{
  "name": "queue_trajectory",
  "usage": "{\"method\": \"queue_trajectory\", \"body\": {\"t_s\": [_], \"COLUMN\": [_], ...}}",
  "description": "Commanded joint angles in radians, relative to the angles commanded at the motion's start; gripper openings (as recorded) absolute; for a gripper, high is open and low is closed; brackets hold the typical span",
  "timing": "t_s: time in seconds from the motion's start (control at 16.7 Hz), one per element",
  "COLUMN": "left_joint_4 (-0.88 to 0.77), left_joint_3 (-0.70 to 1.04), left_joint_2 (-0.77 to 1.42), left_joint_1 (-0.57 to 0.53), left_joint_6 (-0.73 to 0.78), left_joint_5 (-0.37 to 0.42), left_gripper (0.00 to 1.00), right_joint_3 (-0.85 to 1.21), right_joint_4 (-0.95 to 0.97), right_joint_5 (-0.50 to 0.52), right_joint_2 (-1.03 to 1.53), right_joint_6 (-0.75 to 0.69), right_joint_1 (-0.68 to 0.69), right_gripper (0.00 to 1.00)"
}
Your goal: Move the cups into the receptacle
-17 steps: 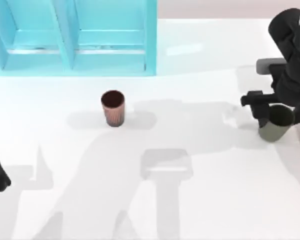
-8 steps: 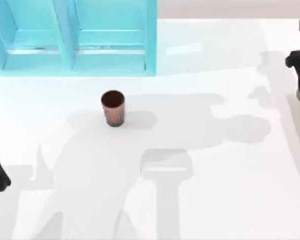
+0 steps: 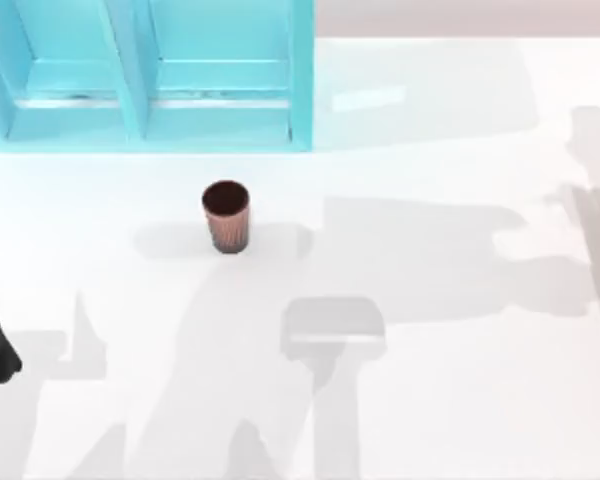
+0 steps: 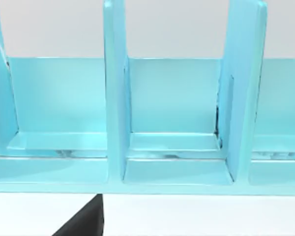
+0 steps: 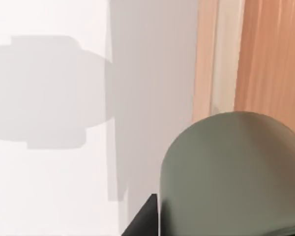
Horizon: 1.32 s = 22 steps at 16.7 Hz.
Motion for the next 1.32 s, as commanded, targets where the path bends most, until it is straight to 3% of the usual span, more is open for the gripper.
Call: {"method": "queue_trajectory", "body": {"t_s": [0.3, 0.9, 1.32], "left_joint_4": [0.000, 0.000, 0.000], "left_joint_3": [0.000, 0.000, 0.000], "left_joint_2": [0.000, 0.000, 0.000], "left_joint_1": [0.000, 0.000, 0.000], "left_joint_6": [0.000, 0.000, 0.000], "left_joint_5": [0.000, 0.000, 0.000], "left_gripper": [1.00, 1.00, 1.00], "right_joint_3": [-0.051, -0.344, -0.376], "right_joint_4": [-0.013, -0.073, -0.060], "right_joint_5": [0.011, 0.040, 0.040], "right_joint_2": [-0.051, -0.432, -0.447], "right_joint_6": [-0.069, -0.477, -0.496], "right_joint_1": [-0.047, -0.470, -0.487], "right_gripper": [0.00, 0.00, 0.00]}}
